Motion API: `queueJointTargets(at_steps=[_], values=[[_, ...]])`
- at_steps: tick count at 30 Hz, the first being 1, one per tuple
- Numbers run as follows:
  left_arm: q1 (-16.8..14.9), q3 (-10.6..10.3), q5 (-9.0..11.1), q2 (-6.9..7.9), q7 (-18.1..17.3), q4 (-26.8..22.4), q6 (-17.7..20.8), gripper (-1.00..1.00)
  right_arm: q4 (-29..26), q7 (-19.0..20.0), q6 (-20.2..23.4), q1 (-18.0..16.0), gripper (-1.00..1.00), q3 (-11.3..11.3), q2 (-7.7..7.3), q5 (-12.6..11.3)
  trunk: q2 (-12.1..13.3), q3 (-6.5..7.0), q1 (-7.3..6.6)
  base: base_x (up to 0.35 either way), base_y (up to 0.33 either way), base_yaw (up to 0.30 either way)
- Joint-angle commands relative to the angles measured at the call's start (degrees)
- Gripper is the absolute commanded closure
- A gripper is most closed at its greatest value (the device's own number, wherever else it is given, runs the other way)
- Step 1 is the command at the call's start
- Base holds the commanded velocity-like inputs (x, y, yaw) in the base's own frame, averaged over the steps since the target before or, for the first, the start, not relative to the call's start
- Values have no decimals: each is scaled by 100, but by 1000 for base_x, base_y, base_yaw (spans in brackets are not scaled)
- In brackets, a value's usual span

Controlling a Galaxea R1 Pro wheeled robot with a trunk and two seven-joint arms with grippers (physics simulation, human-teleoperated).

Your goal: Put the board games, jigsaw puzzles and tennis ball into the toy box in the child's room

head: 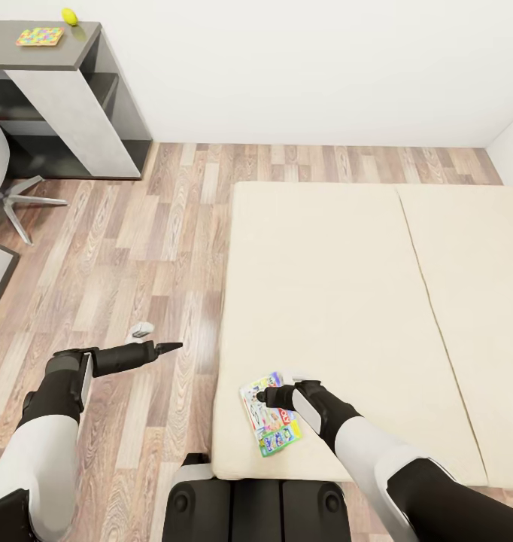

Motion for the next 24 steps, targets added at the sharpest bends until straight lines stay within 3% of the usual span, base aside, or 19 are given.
queueJointTargets(at_steps=[1,24], values=[[-5,23,-58,-4,-56,-6,44,-100,0,11,25,-4,-100,8,0,16,-9,-7,3,0,52,0],[-6,23,-58,-3,-56,-6,41,-100,10,10,29,-4,-100,8,0,16,-9,-7,3,0,32,0]])
